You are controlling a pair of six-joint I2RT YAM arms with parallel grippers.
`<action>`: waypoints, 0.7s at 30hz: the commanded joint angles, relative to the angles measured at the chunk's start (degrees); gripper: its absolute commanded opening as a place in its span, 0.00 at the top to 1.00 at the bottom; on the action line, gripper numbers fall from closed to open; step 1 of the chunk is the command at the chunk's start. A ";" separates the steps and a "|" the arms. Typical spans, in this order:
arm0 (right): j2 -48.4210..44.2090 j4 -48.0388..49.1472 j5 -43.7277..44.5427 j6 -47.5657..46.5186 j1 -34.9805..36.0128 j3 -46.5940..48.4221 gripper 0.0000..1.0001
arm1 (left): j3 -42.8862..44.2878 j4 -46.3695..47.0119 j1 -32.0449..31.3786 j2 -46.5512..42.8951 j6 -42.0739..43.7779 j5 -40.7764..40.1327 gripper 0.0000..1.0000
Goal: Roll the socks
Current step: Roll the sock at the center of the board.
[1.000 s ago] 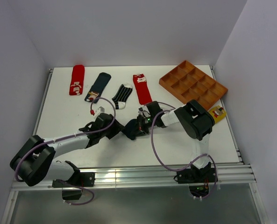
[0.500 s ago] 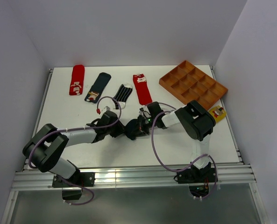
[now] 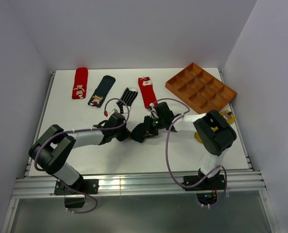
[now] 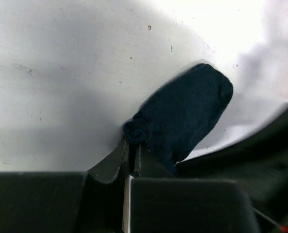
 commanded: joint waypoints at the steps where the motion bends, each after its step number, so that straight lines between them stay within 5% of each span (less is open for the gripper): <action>1: -9.17 -5.96 10.49 -8.08 0.97 2.22 0.68 | 3.06 -5.86 -0.35 1.63 2.68 -1.47 1.00; 8: -18.07 -9.58 30.70 -20.03 9.49 1.34 0.65 | 7.28 -9.92 -1.06 2.77 4.79 -3.49 1.00; 21: -14.12 -2.64 46.38 -27.07 22.77 -0.51 0.62 | 9.84 -11.94 -1.49 4.44 5.85 -3.05 1.00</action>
